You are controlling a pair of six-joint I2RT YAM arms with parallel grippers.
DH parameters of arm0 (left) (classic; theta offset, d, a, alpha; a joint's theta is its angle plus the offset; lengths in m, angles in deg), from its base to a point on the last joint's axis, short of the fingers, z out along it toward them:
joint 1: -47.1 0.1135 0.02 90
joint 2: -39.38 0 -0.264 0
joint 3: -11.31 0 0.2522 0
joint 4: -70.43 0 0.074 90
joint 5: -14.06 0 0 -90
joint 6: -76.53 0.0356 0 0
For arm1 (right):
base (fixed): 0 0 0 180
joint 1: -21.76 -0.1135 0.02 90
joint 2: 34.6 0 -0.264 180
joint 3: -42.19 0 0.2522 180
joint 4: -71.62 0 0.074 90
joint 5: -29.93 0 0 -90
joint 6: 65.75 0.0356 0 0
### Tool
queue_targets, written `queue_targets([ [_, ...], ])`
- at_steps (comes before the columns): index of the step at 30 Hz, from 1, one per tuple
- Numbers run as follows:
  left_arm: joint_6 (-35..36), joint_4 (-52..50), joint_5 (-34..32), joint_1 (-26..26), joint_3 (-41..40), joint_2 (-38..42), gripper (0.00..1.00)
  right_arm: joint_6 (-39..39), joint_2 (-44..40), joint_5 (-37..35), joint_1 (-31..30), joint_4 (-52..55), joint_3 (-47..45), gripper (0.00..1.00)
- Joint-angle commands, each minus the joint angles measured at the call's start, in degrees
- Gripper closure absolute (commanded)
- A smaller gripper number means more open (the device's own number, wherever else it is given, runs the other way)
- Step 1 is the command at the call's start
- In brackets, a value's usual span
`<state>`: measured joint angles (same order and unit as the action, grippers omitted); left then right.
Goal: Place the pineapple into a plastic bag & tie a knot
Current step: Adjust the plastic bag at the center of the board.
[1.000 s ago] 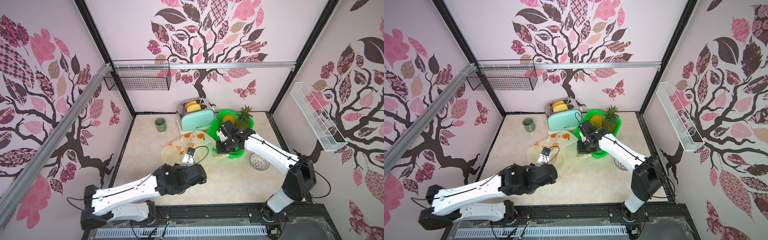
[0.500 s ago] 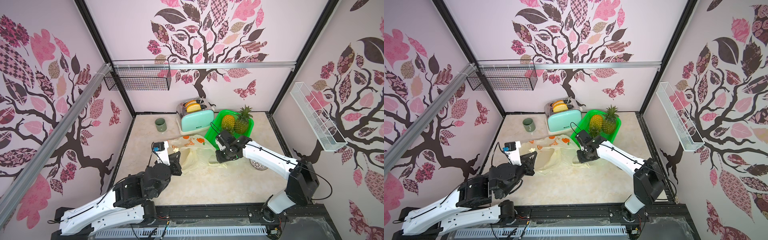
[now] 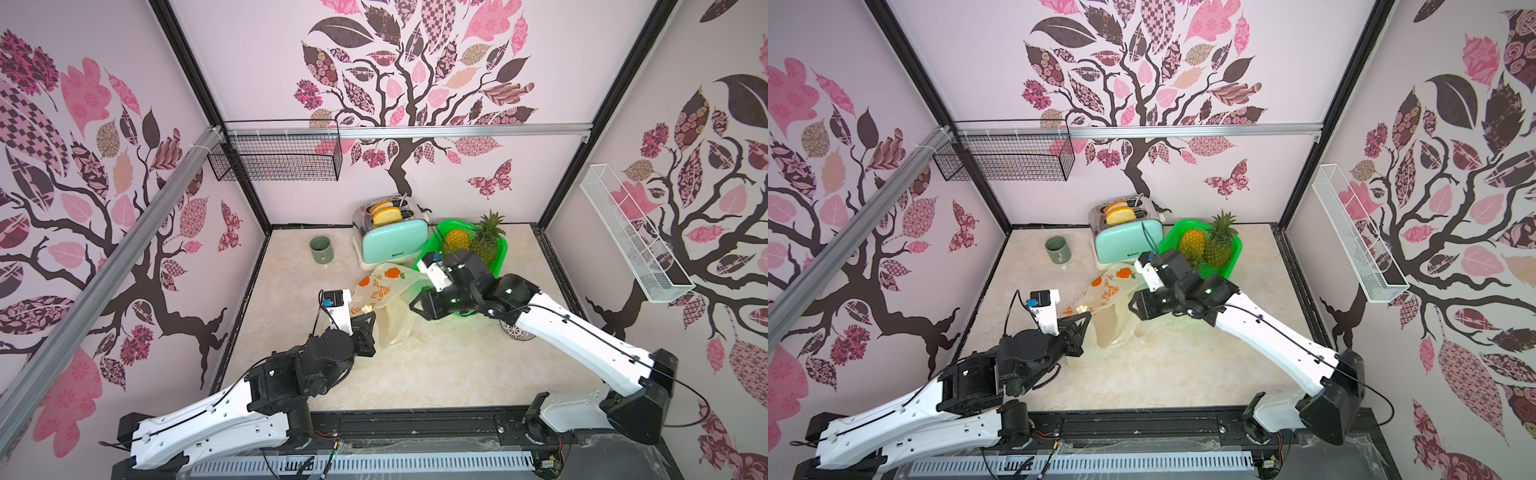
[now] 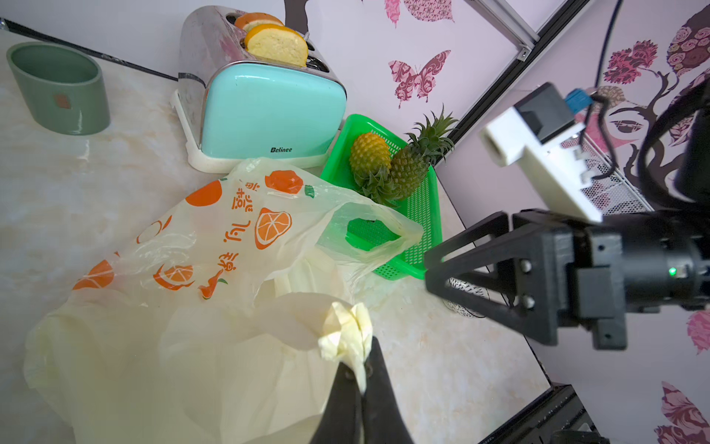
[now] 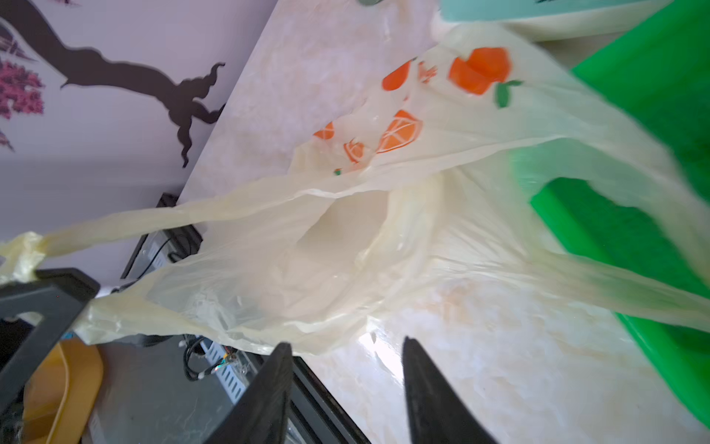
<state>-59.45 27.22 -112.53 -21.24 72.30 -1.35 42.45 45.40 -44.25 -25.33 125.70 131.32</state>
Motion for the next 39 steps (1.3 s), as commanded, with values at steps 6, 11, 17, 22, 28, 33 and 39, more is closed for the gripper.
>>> queue_targets([
  [6,-1.1,3.2,2.5,0.3,-1.4,1.2,1.00,3.9,13.8,4.8,-0.9,-12.2,-3.1,0.77],
  [11,2.1,6.0,4.7,0.3,-1.3,2.1,1.00,2.8,19.0,4.0,-0.9,-15.9,-7.1,0.81],
  [17,5.3,8.4,9.8,0.3,-1.0,4.2,1.00,2.1,22.2,-1.7,-0.9,-15.6,-4.9,0.74],
  [22,6.3,11.3,10.6,0.3,-3.0,7.6,1.00,3.4,25.0,-2.3,-0.9,-17.9,-7.4,0.70],
  [28,4.1,6.7,10.9,0.3,-3.8,6.7,1.00,3.3,17.4,-0.4,-0.8,-18.1,-5.9,0.57],
  [33,3.6,6.0,13.0,0.3,-5.6,5.9,1.00,2.5,12.7,1.0,-0.9,-18.9,-2.0,0.51],
  [39,3.6,7.3,15.6,0.3,-7.0,5.6,1.00,6.0,16.5,5.1,0.6,-26.5,-1.0,0.51],
])
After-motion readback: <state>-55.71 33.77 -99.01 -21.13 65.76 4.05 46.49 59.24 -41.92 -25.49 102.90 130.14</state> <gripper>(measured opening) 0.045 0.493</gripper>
